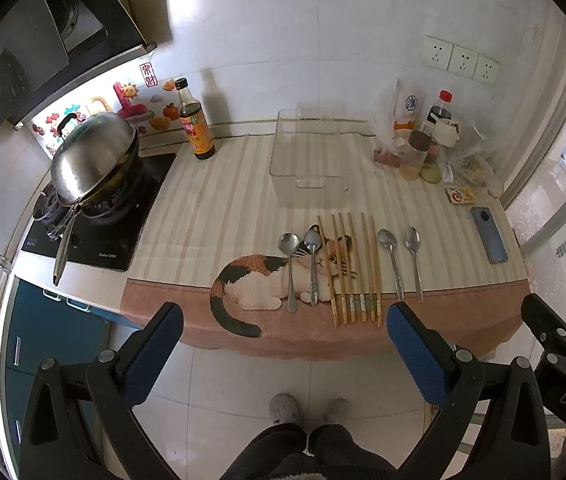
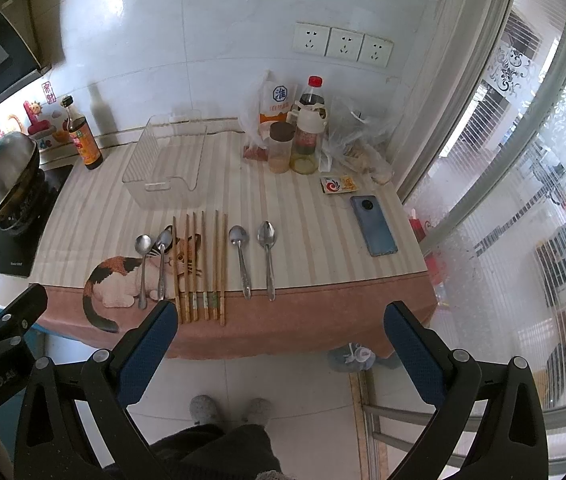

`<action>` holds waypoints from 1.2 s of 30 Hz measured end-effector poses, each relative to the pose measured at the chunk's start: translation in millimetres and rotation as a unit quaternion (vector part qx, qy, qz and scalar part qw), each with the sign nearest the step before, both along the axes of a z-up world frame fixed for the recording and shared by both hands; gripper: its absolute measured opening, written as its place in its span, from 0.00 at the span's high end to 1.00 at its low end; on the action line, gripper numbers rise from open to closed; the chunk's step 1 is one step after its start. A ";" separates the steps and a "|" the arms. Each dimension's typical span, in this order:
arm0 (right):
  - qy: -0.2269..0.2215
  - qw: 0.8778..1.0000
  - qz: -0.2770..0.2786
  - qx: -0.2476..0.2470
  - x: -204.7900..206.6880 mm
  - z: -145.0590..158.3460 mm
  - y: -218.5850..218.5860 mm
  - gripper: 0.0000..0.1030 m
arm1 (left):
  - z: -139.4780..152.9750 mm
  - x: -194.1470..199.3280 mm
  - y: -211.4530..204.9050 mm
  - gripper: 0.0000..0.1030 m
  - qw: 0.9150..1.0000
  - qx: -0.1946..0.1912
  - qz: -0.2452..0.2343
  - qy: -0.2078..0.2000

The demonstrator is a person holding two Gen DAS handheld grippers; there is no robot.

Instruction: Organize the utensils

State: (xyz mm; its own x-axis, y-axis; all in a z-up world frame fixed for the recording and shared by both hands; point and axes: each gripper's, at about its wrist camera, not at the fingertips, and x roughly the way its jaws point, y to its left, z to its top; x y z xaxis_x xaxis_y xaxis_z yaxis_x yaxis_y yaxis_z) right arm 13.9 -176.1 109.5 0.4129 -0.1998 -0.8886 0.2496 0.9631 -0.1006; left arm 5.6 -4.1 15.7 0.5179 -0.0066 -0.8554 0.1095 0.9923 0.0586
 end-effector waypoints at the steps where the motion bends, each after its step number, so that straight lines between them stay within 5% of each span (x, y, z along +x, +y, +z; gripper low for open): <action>1: 0.000 1.000 0.000 0.000 0.1 0.7 0.0 0.00 | 0.5 0.9 -0.2 0.00 1.000 0.000 0.000 0.000; 36: -0.002 1.000 0.003 0.000 4.9 1.0 -0.3 0.00 | -0.4 -0.9 -2.0 0.00 1.000 -0.003 0.000 0.002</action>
